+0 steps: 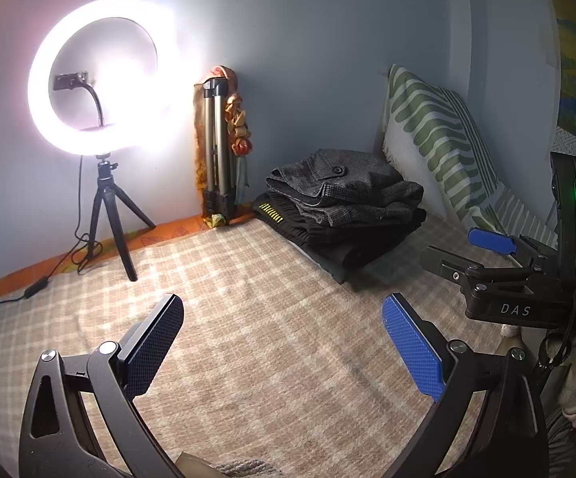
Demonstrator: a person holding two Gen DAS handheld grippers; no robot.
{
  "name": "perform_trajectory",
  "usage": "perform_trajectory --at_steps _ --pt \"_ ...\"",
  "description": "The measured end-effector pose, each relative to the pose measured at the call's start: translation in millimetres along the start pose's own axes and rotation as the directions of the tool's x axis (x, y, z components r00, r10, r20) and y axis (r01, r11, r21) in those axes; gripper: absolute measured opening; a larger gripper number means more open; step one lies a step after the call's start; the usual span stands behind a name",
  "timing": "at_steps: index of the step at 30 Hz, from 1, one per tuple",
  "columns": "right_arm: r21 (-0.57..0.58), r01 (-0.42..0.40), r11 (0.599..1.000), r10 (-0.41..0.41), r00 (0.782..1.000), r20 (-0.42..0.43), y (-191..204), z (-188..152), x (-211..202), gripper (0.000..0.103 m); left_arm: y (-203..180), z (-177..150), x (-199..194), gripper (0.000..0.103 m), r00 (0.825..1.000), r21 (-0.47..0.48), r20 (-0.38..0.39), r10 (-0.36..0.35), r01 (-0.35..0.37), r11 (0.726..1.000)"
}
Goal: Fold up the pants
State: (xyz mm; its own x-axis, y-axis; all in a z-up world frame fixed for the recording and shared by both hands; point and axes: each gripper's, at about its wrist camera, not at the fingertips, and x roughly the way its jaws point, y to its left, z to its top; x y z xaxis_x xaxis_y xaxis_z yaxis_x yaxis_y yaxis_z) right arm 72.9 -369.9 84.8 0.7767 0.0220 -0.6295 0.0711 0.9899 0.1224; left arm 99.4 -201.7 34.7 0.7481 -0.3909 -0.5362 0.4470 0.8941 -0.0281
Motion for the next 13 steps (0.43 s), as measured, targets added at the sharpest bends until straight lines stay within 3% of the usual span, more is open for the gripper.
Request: perform_trajectory --at_steps 13 --pt "-0.001 -0.017 1.000 0.017 1.000 -0.002 7.9 2.1 2.0 0.103 7.5 -3.2 -6.5 0.100 1.000 -0.002 0.007 0.009 -0.009 1.000"
